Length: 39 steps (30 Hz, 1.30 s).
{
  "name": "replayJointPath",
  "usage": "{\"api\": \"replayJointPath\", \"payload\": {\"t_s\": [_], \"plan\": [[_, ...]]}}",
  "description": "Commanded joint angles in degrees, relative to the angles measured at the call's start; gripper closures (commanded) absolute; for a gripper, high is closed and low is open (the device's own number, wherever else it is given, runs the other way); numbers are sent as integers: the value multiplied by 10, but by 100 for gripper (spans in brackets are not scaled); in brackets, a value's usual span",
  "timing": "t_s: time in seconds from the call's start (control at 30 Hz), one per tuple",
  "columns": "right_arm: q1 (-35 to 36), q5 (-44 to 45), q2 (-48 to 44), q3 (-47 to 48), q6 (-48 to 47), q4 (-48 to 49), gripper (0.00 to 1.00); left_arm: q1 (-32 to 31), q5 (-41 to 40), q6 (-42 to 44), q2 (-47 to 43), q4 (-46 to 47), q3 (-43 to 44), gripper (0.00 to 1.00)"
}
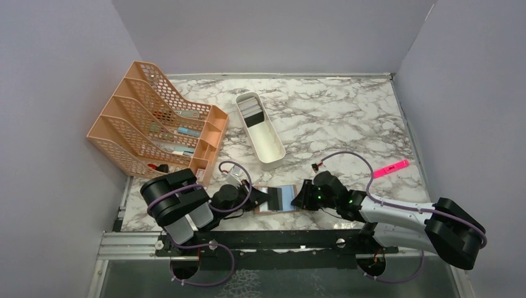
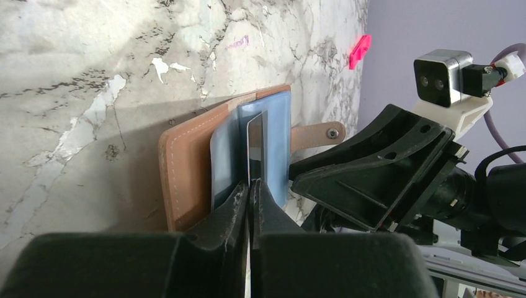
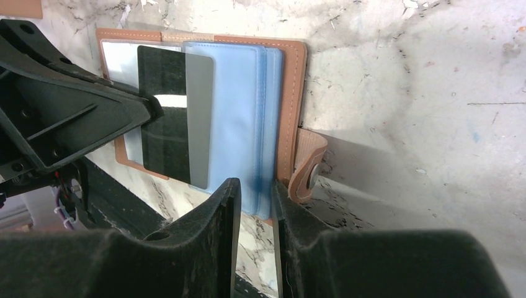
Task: Put the credit cards into the card holder
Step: Insert the credit card into the card holder.
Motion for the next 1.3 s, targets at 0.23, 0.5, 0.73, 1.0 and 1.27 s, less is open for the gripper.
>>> {"api": "replayJointPath", "payload": {"t_s": [0.23, 0.5, 0.73, 1.0, 1.27], "plan": [[3, -3, 17, 8, -7, -2, 70, -4, 8, 41, -51, -54, 4, 76], [3, -1, 4, 13, -8, -13, 70, -4, -6, 61, -113, -136, 16, 65], [3, 1, 3, 17, -9, -16, 70, -5, -5, 66, -107, -163, 30, 61], [3, 1, 11, 27, -14, -19, 70, -5, -5, 90, -121, -190, 53, 58], [3, -14, 28, 17, -6, 14, 71, -11, 3, 83, -102, -191, 65, 58]]}}
